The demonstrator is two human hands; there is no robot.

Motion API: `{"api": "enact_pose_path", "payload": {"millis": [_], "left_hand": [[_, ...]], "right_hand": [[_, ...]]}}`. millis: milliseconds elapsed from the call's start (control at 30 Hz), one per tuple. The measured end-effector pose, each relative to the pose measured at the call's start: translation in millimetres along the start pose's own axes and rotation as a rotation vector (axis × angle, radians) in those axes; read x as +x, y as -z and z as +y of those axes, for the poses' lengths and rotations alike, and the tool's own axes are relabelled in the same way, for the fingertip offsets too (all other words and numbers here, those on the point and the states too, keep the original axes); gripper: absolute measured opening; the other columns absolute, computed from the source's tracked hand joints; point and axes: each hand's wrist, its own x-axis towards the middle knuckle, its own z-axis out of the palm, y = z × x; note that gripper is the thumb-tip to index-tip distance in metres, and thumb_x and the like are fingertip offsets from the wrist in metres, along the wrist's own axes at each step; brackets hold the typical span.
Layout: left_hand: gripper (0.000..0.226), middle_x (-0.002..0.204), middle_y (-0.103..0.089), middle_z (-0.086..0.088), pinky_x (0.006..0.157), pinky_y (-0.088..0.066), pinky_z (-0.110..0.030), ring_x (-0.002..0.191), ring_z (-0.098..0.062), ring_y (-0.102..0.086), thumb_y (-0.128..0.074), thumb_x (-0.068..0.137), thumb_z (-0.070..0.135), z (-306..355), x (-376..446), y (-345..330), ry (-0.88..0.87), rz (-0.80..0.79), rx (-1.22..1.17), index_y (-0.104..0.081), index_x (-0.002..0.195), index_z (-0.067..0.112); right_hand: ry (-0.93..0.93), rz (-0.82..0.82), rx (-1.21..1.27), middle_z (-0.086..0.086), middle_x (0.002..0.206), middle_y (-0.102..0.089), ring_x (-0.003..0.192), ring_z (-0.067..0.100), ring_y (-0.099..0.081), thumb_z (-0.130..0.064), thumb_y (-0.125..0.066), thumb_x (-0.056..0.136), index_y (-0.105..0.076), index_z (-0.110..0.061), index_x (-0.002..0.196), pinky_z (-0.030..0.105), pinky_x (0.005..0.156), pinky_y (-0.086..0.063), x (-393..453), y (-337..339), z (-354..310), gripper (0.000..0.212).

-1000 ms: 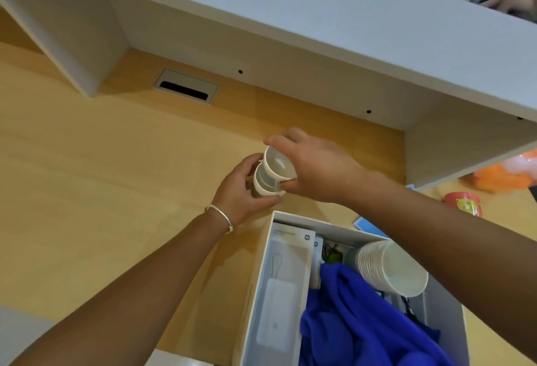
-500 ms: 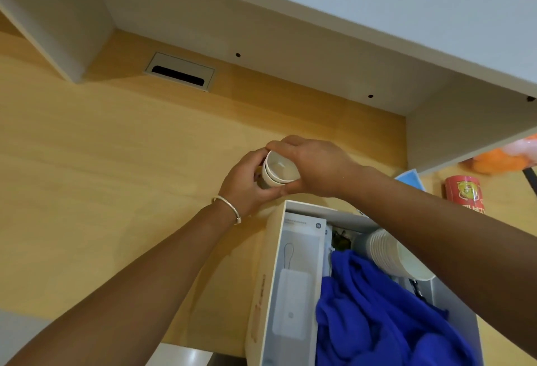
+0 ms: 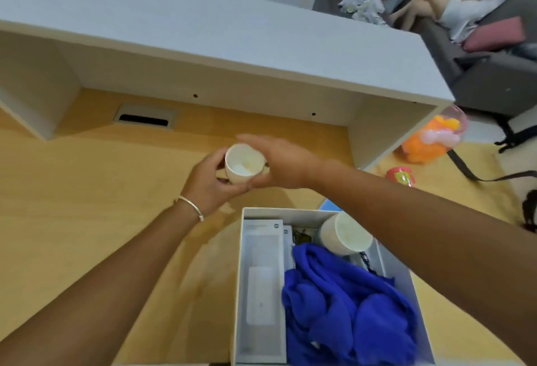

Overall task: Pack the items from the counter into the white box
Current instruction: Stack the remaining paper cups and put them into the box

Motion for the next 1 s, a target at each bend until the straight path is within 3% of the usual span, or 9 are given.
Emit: {"api": "enact_pose_path", "payload": {"millis": [100,233,400,633,833,1000], "left_hand": [[0.072,0.11,-0.062,0.022,0.069,-0.054,-0.018,0.105,-0.001,-0.059,-0.088,0.058,0.043,52,6,5,-0.1,-0.082,0.045,-0.055,0.121,0.035],[0.072,0.115,-0.06,0.023,0.072,-0.057,-0.022,0.108,-0.005,-0.059,-0.087,0.057,0.048,108,-3,-19,-0.174,-0.179,0.03,-0.053,0.12,0.041],[0.076,0.118,-0.058,0.025,0.076,-0.055,-0.019,0.11,-0.003,-0.059,-0.088,0.059,0.044,145,-25,-73,-0.211,-0.288,0.075,-0.05,0.124,0.039],[0.073,0.117,-0.058,0.026,0.075,-0.053,-0.017,0.111,-0.002,-0.058,-0.087,0.059,0.043,157,-51,-126,-0.153,-0.306,0.069,-0.049,0.122,0.041],[0.072,0.121,-0.057,0.022,0.085,-0.054,-0.024,0.115,-0.008,-0.056,-0.086,0.062,0.041,143,-69,-136,-0.116,-0.313,0.1,-0.049,0.123,0.044],[0.056,0.122,-0.055,0.022,0.086,-0.049,-0.018,0.115,-0.009,-0.056,-0.071,0.075,0.053,128,-77,-139,-0.084,-0.337,0.115,-0.045,0.125,0.051]], "right_hand": [[0.04,0.201,0.251,-0.011,0.131,-0.054,0.113,0.005,-0.054,-0.035,-0.082,0.073,-0.038,-0.029,0.142,0.029,0.093,-0.051,-42,26,2,0.082],[0.015,0.289,0.43,-0.02,0.12,-0.06,0.108,-0.002,-0.058,-0.033,-0.079,0.076,-0.049,-0.031,0.133,0.018,0.088,-0.05,-108,48,17,0.065],[0.013,0.321,0.441,-0.019,0.122,-0.061,0.111,0.0,-0.057,-0.033,-0.079,0.076,-0.051,-0.029,0.135,0.029,0.093,-0.05,-179,51,46,0.066],[0.054,0.335,0.429,-0.027,0.117,-0.06,0.11,-0.002,-0.056,-0.041,-0.078,0.074,-0.047,-0.043,0.131,0.024,0.091,-0.048,-227,42,82,0.065],[0.078,0.292,0.478,-0.02,0.12,-0.062,0.113,-0.002,-0.055,-0.037,-0.08,0.075,-0.054,-0.027,0.132,0.022,0.093,-0.046,-230,15,94,0.063],[0.059,0.272,0.398,-0.019,0.12,-0.061,0.113,0.001,-0.055,-0.044,-0.078,0.075,-0.054,-0.03,0.129,0.032,0.091,-0.048,-226,-4,101,0.061]]}}
